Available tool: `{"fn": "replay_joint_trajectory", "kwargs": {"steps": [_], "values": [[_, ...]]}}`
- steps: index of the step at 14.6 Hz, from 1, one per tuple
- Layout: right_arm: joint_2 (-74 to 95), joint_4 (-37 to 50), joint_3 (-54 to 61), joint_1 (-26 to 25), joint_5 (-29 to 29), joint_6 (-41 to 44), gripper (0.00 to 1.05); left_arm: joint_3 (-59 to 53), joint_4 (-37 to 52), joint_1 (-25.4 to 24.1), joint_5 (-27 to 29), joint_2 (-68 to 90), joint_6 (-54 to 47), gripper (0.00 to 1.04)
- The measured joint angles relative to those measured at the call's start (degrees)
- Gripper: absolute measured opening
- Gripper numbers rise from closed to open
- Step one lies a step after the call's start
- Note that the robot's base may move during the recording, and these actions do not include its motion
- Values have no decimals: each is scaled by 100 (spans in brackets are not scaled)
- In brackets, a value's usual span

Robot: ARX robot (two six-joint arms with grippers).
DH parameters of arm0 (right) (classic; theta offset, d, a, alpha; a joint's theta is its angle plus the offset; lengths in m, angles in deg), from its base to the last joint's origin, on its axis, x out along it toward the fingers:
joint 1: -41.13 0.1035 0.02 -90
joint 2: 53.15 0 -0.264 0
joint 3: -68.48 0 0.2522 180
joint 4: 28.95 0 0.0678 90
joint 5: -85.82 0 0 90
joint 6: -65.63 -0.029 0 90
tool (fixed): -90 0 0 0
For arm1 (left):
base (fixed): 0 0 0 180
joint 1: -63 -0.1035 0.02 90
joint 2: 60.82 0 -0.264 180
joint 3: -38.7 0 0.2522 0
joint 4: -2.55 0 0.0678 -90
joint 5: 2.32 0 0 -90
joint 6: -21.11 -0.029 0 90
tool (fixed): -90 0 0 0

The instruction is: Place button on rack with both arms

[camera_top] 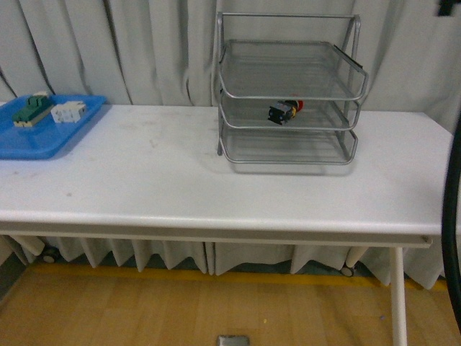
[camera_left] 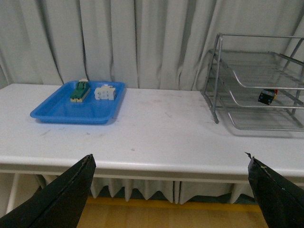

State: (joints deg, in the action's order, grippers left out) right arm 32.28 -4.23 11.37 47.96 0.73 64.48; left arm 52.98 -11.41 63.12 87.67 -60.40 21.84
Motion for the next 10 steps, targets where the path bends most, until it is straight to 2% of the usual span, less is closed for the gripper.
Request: {"fn": "replay_joint_trajectory", "kwargs": {"steps": [1,3,5,10], "values": [[-544,695,863,-273,-81,39,2,0,2,0,2,0,0,98],[-1349,1054,1834,-726,-389,70,2,0,2,0,0,0,0,98],[-1799,1058,2577,-708,-472,76,2,0,2,0,0,0,0,98],[-2887,828,3410,-684,-492,79,2,0,2,0,0,0,0,98]]}}
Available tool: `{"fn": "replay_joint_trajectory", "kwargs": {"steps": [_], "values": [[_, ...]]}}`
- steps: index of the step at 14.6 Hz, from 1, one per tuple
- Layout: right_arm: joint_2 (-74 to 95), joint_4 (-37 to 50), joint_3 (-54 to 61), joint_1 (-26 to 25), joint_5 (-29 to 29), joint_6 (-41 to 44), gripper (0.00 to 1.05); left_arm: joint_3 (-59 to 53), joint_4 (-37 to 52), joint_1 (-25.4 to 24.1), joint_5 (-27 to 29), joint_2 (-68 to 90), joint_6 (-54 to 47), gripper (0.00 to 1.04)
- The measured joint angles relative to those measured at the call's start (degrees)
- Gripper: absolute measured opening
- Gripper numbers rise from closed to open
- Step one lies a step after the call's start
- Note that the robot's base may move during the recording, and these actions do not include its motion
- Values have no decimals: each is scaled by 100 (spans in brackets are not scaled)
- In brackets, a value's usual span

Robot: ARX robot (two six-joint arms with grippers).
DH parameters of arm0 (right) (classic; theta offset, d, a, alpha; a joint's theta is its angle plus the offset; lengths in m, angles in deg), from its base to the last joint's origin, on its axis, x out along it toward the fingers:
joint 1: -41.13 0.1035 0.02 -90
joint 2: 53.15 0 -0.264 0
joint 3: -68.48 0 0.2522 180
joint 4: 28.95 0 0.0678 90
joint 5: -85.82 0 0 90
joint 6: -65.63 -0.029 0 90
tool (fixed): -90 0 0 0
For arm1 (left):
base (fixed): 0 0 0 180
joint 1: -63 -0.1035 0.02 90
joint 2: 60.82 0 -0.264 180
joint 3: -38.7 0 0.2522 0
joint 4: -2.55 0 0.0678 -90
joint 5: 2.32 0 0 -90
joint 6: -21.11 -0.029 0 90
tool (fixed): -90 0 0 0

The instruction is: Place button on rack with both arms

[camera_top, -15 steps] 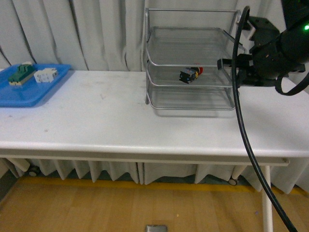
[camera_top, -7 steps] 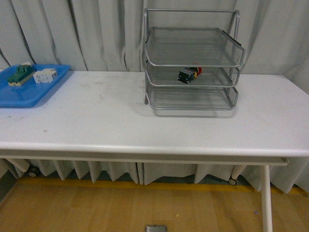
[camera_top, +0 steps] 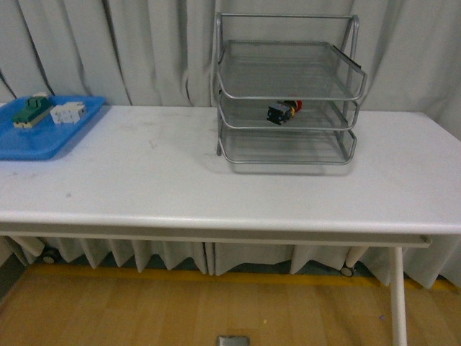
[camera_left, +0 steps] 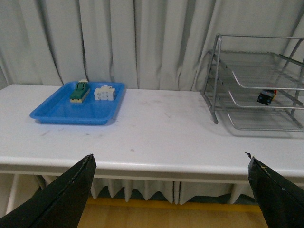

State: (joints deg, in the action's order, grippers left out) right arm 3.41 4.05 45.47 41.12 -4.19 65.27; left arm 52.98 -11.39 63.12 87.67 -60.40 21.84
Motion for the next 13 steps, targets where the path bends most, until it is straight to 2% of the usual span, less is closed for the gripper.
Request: {"fn": "replay_joint_trajectory", "kwargs": {"steps": [5,7,13], "values": [[-1226,-710,525,0,0,0,2,0,0,0,0,0,0,98],[-1322,-459,739,0,0,0,2,0,0,0,2,0,0,98],[-2942,-1998,861,0,2,2,2,0,0,0,0,0,0,98]]}}
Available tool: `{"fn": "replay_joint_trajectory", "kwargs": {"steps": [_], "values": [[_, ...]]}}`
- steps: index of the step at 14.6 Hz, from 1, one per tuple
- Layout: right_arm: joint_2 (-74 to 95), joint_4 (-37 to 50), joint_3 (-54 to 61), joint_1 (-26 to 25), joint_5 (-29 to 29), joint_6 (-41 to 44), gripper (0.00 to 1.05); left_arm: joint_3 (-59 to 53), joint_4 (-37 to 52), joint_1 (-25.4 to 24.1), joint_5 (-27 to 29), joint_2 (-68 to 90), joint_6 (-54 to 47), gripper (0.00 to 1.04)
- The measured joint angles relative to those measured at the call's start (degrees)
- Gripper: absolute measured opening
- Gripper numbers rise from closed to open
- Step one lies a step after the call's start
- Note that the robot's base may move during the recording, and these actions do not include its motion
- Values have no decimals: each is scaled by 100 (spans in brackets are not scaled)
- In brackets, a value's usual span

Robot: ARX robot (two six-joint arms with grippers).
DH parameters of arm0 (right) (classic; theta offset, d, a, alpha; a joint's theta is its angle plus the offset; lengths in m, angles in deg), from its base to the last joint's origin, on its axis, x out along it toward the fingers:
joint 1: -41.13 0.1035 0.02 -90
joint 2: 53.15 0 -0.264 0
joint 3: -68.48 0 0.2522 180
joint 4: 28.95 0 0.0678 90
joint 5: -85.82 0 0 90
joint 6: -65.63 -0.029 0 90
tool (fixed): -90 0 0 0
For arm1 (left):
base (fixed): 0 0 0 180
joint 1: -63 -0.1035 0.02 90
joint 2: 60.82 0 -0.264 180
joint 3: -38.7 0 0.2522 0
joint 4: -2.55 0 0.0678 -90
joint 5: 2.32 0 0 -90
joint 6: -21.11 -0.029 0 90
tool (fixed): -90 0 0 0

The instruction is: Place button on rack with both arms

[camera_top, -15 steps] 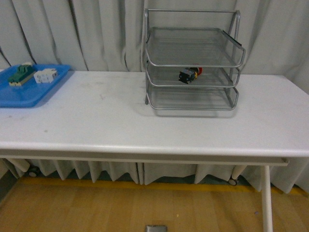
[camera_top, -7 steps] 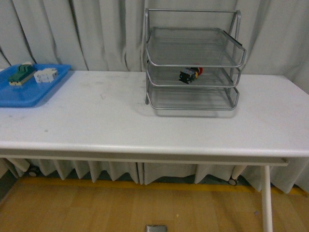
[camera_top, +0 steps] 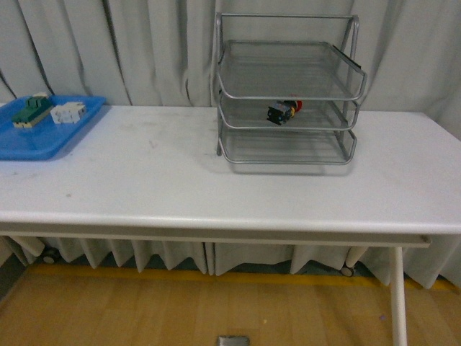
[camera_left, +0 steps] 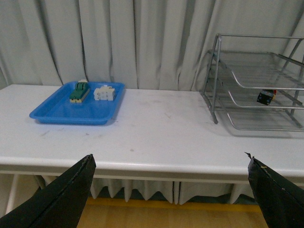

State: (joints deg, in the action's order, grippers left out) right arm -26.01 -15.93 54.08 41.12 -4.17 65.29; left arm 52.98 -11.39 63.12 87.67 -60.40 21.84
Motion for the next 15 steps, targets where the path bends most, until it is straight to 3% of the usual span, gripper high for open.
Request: {"fn": "replay_joint_trajectory", "kwargs": {"steps": [12,14,15], "values": [[-1731,-1681,2,0,0,0,2,0,0,0,2,0,0,98],[-2653,-2688,0,0,-4,0,2,0,0,0,7,0,0,98],[-2691,-2605,-20,0,2,0,2,0,-2,0,0,0,0,98]]}}
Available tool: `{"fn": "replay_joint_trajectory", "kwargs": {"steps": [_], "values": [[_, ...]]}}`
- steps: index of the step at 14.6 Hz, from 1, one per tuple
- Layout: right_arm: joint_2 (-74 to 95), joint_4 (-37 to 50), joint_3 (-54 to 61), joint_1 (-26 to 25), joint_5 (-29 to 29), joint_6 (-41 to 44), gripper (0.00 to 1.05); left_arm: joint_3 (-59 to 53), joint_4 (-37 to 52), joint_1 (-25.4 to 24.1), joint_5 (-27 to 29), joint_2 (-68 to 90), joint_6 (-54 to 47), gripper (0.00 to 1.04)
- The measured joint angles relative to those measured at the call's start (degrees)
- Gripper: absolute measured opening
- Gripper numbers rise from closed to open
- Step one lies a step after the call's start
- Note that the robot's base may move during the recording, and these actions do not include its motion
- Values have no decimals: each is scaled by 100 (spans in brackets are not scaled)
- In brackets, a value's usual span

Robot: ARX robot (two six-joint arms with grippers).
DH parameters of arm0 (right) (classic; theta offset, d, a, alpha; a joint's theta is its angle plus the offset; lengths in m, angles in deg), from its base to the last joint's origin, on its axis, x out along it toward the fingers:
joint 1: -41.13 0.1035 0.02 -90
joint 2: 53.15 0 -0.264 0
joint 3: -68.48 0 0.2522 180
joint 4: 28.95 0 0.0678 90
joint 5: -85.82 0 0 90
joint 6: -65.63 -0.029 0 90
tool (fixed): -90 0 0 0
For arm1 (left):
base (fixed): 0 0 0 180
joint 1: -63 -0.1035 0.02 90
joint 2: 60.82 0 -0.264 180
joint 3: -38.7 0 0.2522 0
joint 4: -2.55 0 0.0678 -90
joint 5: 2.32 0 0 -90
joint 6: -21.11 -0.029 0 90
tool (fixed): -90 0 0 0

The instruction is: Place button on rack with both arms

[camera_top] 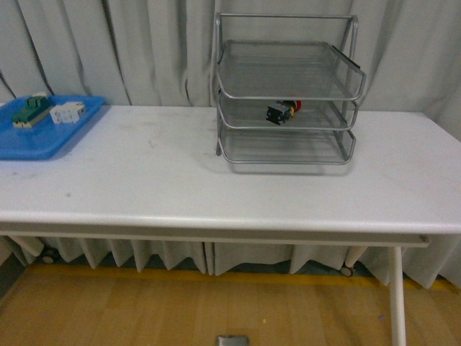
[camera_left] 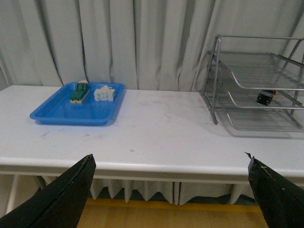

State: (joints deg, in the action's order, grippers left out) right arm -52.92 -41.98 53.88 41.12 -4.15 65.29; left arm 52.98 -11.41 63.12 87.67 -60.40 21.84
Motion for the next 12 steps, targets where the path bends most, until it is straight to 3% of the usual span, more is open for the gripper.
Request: {"fn": "replay_joint_trajectory", "kwargs": {"steps": [5,7,10,12], "values": [[-2,-92,20,0,-2,2,2,0,4,0,0,0,-7,98],[-2,-92,20,0,-2,7,26,0,7,0,0,0,-9,98],[-2,-92,20,0,-2,2,100,0,7,0,0,0,-9,98],[-2,-92,20,0,-2,4,98,0,7,0,0,0,-9,98]]}}
